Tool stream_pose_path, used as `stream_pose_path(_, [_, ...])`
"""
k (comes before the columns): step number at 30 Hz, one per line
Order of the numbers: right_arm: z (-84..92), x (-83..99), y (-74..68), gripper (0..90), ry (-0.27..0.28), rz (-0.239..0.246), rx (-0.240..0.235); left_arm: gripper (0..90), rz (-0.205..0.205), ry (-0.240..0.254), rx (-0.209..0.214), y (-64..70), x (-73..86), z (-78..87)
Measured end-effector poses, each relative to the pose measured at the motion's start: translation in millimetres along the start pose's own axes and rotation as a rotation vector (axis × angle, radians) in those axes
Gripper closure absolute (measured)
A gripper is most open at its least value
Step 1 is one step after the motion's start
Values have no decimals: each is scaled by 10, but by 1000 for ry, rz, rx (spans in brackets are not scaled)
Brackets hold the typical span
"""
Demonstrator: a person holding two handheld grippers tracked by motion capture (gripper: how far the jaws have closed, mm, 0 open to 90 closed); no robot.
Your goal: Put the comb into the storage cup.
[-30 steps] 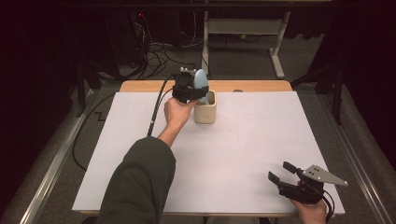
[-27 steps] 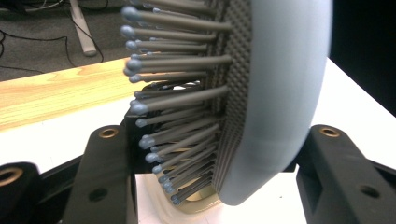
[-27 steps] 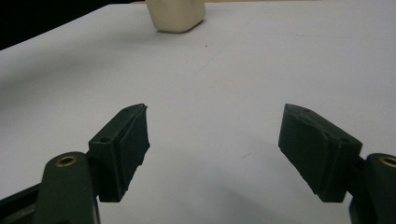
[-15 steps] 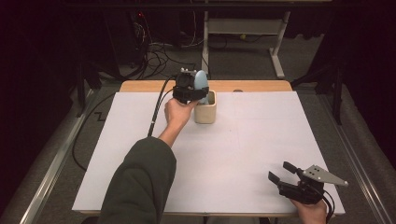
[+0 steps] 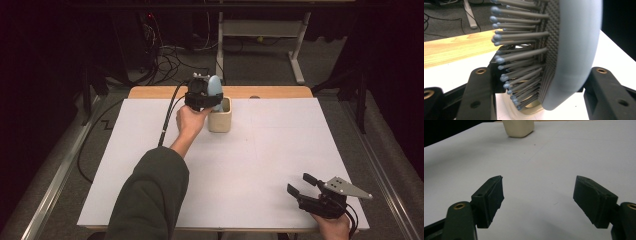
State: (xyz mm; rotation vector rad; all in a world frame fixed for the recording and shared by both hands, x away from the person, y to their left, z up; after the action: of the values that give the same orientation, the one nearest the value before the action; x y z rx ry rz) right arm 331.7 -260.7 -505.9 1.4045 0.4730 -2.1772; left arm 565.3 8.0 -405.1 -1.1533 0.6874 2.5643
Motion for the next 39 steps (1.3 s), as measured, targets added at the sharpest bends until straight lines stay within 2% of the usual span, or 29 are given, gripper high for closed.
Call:
stream_pose_path(8, [2,-3,1,250,3,1,-1,451,-17,0,-19,-8,4,14])
stream_pose_path(13, [1,-2,-1,250,1,2,0,399,-25,-9,-40,-38,16,16])
stream_pose_path(16, [-1,-1,-2,250,0,0,-1,363,-14,-13,-33,-53,29,10])
stream_pose_path(20, [0,-1,-7,250,-1,3,-2,330,-23,-12,-37,-72,51,8])
stream_pose_path(29, [-6,2,-10,251,-3,5,-3,255,-21,-2,-5,-97,72,64])
stream_pose_path(33, [-10,4,-15,251,-7,4,-4,207,-34,-7,-28,-118,86,86])
stream_pose_path(39, [-9,3,-14,251,-5,6,-3,185,-45,-6,-25,-106,84,132])
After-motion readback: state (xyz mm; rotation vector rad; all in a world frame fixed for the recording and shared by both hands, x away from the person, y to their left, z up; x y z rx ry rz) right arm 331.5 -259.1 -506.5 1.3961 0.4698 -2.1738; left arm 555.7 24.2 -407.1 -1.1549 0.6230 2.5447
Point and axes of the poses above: each handheld gripper's, and its own axes: z roughly backward along the jaws, x roughly out of its underside, y roughly to its right, the point moved 10 cm from there along -z, roughly forward along the jaws, and after that the axes turned 8 degrees about z, right-handed, at the moved point
